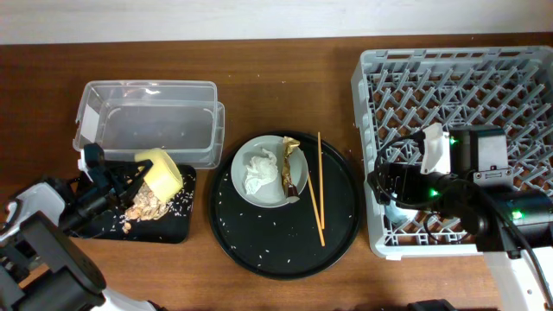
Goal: Sort waste into correct bins and load items into the dishwasher rack
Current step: 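Tip the yellow bowl's food scraps onto the black tray, then set the empty yellow bowl back on the round tray, then grasp the grey plate edge with the left gripper, then tip the tissue and foil wrapper from the plate into the clear bin, then return the grey plate to the round tray and retract left gripper, then grasp the yellow bowl with the right gripper, then place the yellow bowl into the dish rack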
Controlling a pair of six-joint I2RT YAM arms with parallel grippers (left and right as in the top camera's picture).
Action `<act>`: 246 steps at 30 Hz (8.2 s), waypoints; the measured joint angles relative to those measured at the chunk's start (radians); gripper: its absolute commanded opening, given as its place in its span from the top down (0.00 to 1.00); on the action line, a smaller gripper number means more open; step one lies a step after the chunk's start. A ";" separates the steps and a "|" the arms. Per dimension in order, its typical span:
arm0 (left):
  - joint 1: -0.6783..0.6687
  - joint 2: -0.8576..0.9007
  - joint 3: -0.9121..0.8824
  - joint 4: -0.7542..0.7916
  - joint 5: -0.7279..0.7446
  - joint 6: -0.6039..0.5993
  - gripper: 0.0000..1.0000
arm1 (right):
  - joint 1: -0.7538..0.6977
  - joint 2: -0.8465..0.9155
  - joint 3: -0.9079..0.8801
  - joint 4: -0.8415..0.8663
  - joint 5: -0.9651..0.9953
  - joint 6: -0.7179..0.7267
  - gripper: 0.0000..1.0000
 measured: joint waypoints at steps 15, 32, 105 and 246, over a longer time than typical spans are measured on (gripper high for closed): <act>-0.863 -0.568 0.005 0.021 -0.974 -0.391 1.00 | 0.001 0.000 0.000 -0.004 -0.001 0.000 0.00; -1.529 -0.193 0.110 0.256 -1.516 -0.866 0.27 | 0.003 0.000 0.000 -0.003 -0.003 0.000 0.00; -1.213 0.124 0.607 0.283 -1.672 -0.511 0.99 | 0.002 0.028 0.000 -0.015 -0.004 0.000 0.01; -0.880 -1.788 -1.004 1.075 -1.500 -0.318 0.00 | 0.068 0.725 0.006 0.481 1.577 0.080 0.96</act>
